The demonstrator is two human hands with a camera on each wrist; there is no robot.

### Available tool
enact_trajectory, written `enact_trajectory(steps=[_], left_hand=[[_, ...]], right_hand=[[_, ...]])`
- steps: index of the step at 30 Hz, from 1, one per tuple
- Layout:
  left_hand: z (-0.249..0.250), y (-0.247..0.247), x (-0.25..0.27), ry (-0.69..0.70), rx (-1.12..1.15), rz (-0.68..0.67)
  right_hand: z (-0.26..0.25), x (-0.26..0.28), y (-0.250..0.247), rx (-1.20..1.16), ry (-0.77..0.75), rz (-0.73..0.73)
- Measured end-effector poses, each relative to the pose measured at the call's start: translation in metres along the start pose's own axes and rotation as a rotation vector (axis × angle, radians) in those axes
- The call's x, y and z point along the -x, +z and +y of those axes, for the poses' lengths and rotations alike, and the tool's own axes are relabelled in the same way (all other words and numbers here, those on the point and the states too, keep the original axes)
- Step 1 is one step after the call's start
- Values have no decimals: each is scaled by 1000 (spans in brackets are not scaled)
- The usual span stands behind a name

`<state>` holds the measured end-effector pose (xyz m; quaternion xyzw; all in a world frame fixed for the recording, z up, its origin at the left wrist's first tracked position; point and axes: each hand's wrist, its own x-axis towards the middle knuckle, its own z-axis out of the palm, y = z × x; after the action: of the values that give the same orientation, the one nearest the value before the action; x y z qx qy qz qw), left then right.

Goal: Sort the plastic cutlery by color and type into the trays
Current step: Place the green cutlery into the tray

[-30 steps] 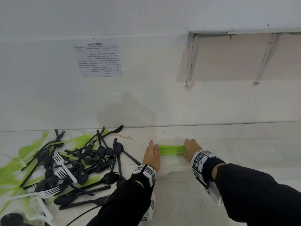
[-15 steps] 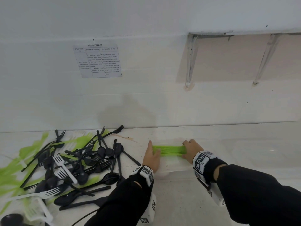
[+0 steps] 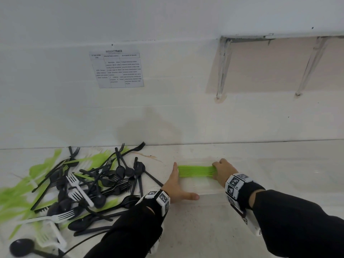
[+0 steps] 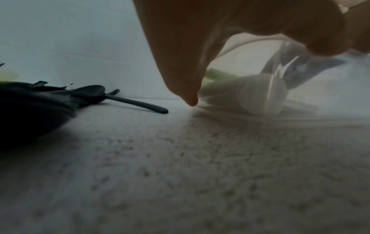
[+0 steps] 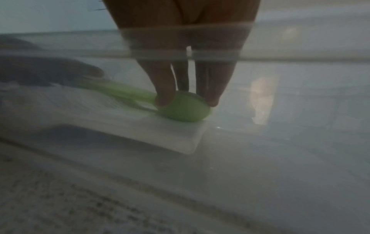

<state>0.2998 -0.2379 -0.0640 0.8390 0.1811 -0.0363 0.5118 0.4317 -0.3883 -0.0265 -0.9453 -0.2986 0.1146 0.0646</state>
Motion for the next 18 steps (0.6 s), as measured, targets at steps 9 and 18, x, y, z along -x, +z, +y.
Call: enact_trajectory(steps=[9, 18], left_hand=[[-1, 2, 4, 8, 48, 13], [0, 3, 6, 9, 60, 15]], right_hand=[[4, 2, -6, -17, 17, -67], [8, 1, -5, -5, 24, -43]])
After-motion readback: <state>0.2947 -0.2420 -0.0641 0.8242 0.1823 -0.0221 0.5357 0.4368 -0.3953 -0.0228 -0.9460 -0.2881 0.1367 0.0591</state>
